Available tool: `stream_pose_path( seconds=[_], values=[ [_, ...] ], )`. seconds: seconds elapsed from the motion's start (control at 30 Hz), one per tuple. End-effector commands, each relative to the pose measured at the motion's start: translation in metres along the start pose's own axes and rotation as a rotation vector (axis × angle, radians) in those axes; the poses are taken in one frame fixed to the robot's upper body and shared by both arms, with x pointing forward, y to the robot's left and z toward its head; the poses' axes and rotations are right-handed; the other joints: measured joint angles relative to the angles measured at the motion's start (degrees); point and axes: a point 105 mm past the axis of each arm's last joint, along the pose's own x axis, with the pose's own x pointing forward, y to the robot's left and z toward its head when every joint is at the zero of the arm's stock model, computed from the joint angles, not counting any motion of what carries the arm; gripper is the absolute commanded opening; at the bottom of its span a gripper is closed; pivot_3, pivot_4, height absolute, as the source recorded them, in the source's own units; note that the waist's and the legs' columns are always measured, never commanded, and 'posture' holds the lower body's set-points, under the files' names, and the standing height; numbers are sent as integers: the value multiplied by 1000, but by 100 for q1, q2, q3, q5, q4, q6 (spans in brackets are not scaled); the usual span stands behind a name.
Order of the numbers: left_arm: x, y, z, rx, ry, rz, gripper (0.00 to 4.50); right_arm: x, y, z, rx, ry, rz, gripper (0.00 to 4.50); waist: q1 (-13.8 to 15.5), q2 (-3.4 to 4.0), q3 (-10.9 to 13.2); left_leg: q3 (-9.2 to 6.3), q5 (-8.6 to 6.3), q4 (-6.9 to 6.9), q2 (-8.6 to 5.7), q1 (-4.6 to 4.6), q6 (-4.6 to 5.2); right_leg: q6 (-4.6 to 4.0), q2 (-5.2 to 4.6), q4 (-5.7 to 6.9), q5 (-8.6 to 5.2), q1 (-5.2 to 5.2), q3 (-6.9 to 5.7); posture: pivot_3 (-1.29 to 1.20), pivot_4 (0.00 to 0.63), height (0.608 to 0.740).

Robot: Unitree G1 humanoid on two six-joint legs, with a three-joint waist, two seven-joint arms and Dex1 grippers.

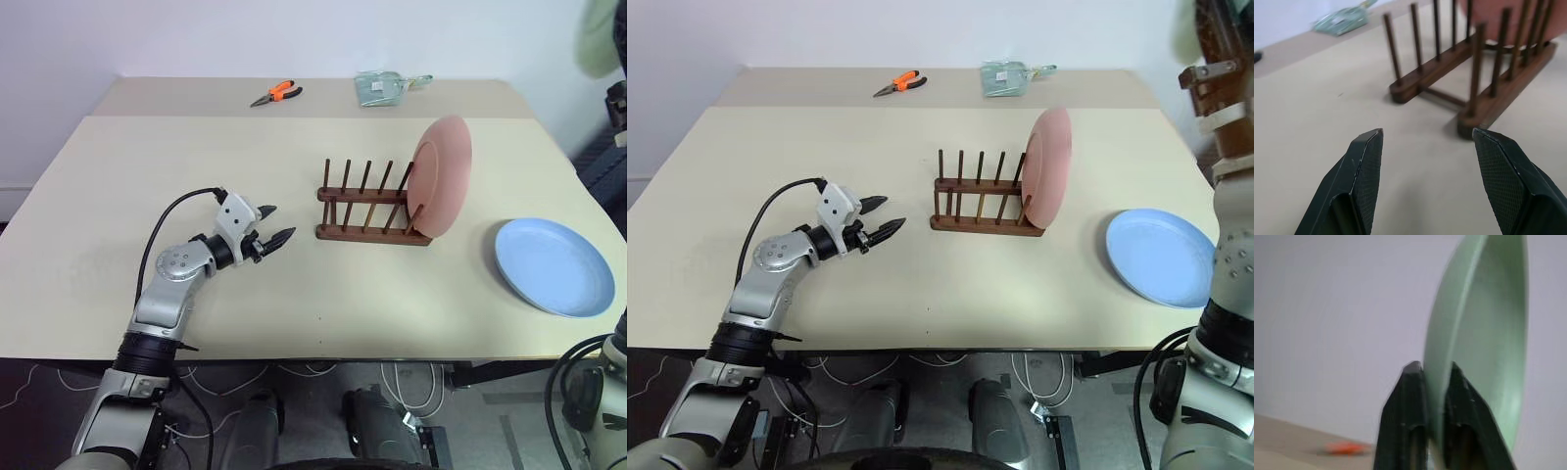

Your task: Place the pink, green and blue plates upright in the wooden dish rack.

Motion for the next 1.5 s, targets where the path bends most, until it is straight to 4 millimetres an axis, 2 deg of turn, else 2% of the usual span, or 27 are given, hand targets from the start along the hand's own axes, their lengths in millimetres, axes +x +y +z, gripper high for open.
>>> stream_pose_path(
  seconds=[0.03,0.17,0.23,0.3,0.53,0.8,0.83,0.93,1.03,1.17,1.23,1.3,1.33,1.4,1.43,1.47,1.5],
  values=[
    [-2,3,10,38,-42,14,2990,-3,57,-20,273,69,196,75,11,3,2,0,0,1,0,0,0,-1,0,2,-1,-2,0,0,150,740],
    [-3,0,9,35,-43,11,2990,-8,63,-54,290,193,149,75,37,5,2,3,0,8,-1,-10,0,-18,0,4,-9,-11,2,0,150,740],
    [-5,-3,8,28,-44,6,2990,-10,59,-78,293,251,80,75,31,3,1,3,0,7,-1,-12,0,-17,0,1,-9,-13,2,0,150,740],
    [-7,-5,8,26,-44,5,2990,-12,58,-93,288,283,48,75,20,4,1,4,0,5,0,-12,0,-16,2,4,-9,-18,2,0,150,740],
    [-9,-4,6,17,-39,9,2990,-22,63,-114,338,350,37,75,22,7,3,6,0,4,1,-14,0,-7,4,6,-4,-23,3,0,150,740],
    [-7,-7,6,15,-41,-8,2990,-23,59,-133,277,428,-17,75,16,7,3,5,0,4,1,-13,0,-12,5,7,-7,-24,3,0,150,740],
    [-6,-8,6,15,-42,-14,2990,-21,58,-132,242,430,-14,838,16,7,3,6,0,4,1,-13,0,-12,5,7,-6,-24,2,0,150,740],
    [-5,-11,6,13,-44,-28,2990,-14,62,-120,112,403,68,2122,16,7,3,7,0,4,0,-13,0,-14,5,5,-7,-24,3,0,150,740],
    [-4,-10,7,-1,-48,-26,2990,-9,62,-101,-4,365,144,2122,19,7,3,7,0,3,0,-14,0,-13,5,4,-8,-24,2,0,150,740],
    [-4,-13,7,-15,-50,-41,2990,-4,35,-72,-160,326,135,2122,25,7,4,8,0,4,0,-15,0,-13,4,3,-7,-24,2,0,150,740],
    [-3,-14,7,-14,-48,-44,2990,-4,8,-48,-206,281,59,2122,34,7,4,8,0,4,0,-15,0,-12,4,2,-7,-23,2,0,150,740],
    [-2,-14,7,-14,-49,-44,2990,-13,-35,-36,-239,288,-104,2122,51,4,3,7,0,4,0,-16,0,-12,4,-1,-7,-22,2,0,150,740],
    [-1,-15,7,-14,-49,-45,2990,-20,-54,-32,-276,298,-181,2393,55,3,2,7,0,5,0,-16,0,-13,4,-2,-7,-19,2,0,150,740],
    [0,-16,7,-16,-50,-52,2990,-37,-79,-25,-298,301,-284,2995,55,3,2,8,0,5,-2,-16,0,-15,2,-6,-9,-17,2,0,150,740],
    [0,-17,6,-17,-49,-57,2990,-46,-89,-24,-294,308,-326,3504,50,3,2,9,0,5,-2,-15,0,-15,2,-5,-9,-17,2,0,150,740],
    [1,-19,6,-18,-48,-64,2990,-57,-97,-27,-312,345,-361,4048,43,4,2,9,0,3,-2,-15,0,-15,2,-4,-8,-19,2,0,150,740],
    [2,-21,5,-18,-44,-78,2990,-79,-95,-54,-367,514,-332,4467,42,6,1,9,0,3,-2,-15,0,-11,2,-1,-7,-20,3,0,150,740]
  ],
)
